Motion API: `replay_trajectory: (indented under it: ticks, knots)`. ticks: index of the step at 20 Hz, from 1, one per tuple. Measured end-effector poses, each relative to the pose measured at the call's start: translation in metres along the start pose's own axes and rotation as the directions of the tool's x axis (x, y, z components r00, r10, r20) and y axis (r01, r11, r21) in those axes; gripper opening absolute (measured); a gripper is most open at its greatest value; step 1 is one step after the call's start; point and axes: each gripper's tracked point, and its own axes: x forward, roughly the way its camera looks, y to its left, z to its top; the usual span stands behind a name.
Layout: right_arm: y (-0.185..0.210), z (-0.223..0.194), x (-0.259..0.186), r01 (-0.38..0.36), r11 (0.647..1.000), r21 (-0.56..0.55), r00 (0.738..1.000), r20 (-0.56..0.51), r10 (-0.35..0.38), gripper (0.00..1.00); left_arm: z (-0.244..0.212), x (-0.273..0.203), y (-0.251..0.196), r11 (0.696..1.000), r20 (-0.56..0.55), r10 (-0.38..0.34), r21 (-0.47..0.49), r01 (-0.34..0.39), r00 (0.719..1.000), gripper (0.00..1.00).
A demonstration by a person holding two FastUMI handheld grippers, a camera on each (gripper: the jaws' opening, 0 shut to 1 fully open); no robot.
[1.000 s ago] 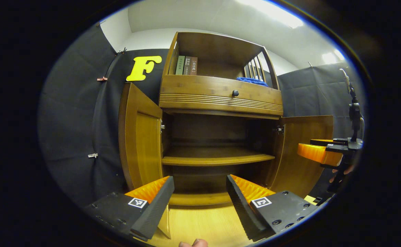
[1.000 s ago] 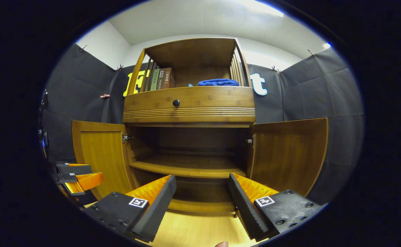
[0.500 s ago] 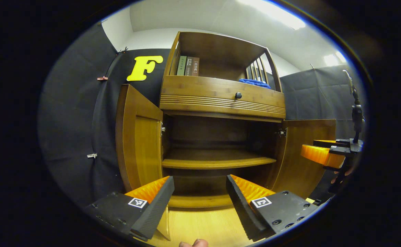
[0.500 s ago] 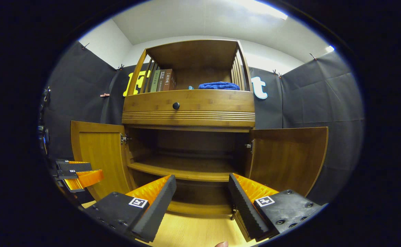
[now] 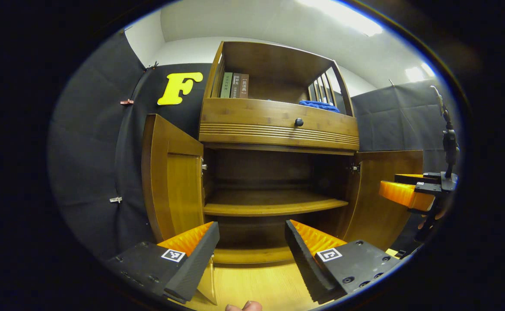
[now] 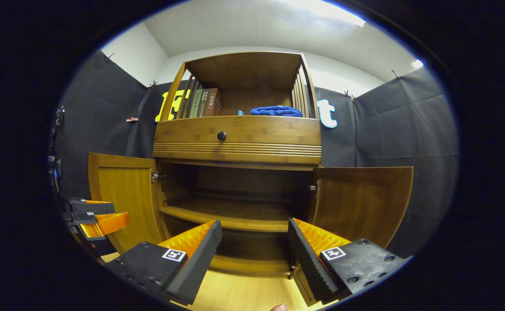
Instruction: Open the right door of the double-door shoe cabinet with the right hand, and open the left door with the left hand.
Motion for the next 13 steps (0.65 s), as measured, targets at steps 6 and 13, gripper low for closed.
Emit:
replay_trajectory:
  ticks: [6, 13]
  knots:
    - [0.0041, 0.0017, 0.0007, -0.004, 1.000, -0.013, 1.000, 0.012, 0.004, 0.95, 0.0006, -0.0006, -0.0008, 1.000, 0.006, 0.004, 0.004, -0.004, 1.000, 0.94]
    - [0.0048, 0.0029, -0.0008, 0.005, 1.000, -0.005, 1.000, 0.017, -0.005, 0.98, 0.0007, 0.0006, -0.0062, 1.000, 0.010, -0.013, 0.017, 0.013, 1.000, 0.95]
